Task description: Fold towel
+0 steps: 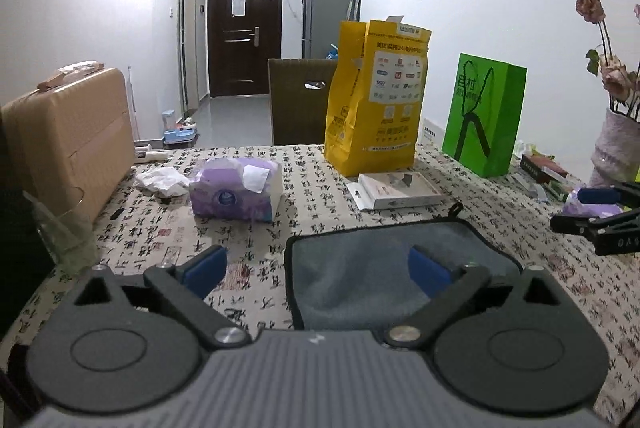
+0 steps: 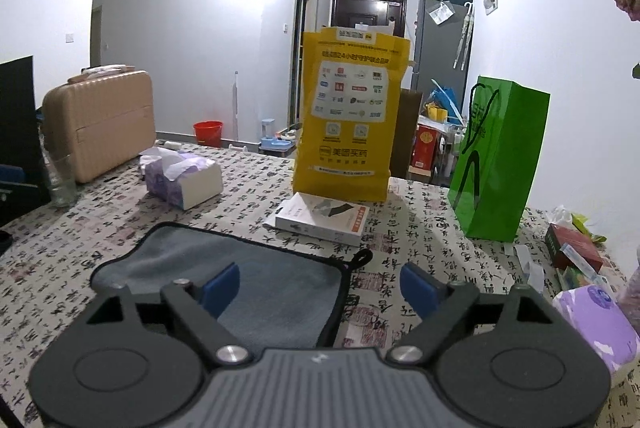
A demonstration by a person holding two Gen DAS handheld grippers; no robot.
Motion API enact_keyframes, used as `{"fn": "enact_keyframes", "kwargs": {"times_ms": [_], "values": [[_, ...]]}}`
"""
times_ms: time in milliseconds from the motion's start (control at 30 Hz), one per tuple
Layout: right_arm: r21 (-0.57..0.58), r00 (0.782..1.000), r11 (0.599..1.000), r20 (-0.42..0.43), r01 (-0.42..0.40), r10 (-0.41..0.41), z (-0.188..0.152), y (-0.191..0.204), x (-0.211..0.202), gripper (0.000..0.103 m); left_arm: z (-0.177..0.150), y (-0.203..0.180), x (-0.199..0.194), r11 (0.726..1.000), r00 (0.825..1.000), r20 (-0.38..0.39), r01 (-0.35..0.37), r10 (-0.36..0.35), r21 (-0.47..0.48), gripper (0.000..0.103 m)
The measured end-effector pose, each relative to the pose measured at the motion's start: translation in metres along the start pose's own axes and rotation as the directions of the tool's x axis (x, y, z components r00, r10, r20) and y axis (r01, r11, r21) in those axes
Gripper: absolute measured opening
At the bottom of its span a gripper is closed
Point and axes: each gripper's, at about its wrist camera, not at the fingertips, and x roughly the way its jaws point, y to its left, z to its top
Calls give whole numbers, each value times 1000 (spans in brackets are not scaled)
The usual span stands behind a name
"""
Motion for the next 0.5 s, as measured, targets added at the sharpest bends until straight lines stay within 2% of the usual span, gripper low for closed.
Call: {"fn": "enact_keyframes", "kwargs": {"times_ms": [167, 300, 500], "values": [[14, 1000, 1000, 17, -14, 14, -6, 9, -22, 88, -12, -3, -24, 1000, 1000, 19, -10, 10, -1, 99], [21, 999, 1000, 35, -17, 16, -16, 17, -43, 90, -27, -8, -49, 999, 996, 79, -34, 34, -3, 101], [33, 999, 999, 35, -22, 20, -40, 29, -71, 90, -54, -18, -73, 999, 996, 84, -29, 30, -20, 101]]}}
